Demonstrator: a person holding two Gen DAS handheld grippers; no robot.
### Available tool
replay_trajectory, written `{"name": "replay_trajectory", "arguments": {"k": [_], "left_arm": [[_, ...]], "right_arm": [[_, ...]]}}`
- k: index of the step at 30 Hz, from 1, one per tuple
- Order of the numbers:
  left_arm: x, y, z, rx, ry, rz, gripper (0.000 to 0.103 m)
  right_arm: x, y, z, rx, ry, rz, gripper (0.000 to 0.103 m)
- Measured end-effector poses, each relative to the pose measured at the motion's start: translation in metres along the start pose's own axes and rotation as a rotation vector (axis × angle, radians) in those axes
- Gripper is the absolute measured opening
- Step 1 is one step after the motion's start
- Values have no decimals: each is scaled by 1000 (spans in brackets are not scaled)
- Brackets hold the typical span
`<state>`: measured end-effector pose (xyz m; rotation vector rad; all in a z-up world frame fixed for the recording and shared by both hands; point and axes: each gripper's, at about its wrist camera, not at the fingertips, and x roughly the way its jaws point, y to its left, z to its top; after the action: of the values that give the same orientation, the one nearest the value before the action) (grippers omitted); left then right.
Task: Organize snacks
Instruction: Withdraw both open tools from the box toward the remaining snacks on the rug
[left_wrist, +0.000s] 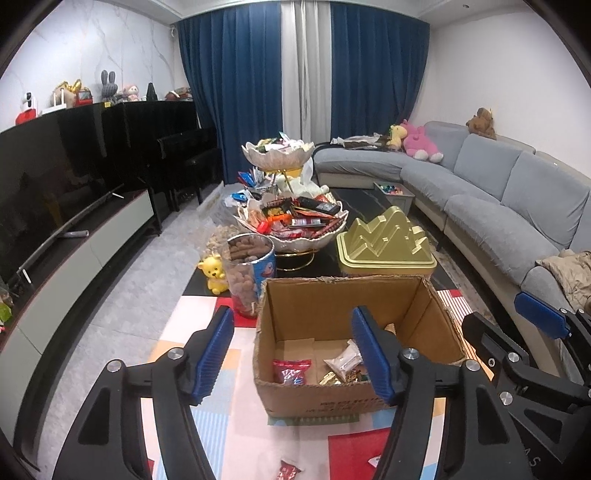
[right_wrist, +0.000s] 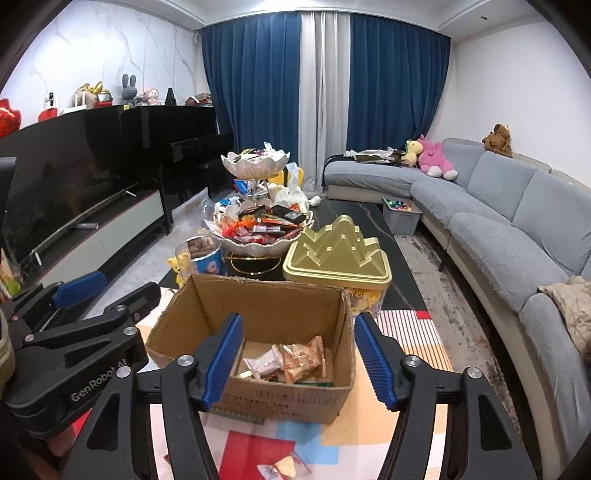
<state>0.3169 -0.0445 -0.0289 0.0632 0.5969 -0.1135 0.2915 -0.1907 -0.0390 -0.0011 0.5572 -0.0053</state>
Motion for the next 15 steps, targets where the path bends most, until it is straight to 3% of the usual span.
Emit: {"name": "replay_trajectory", "arguments": {"k": [15], "left_arm": [[-23, 12, -24, 9, 4, 24, 77]], "right_arm": [[-17, 1, -19, 15, 26, -6, 67]]}}
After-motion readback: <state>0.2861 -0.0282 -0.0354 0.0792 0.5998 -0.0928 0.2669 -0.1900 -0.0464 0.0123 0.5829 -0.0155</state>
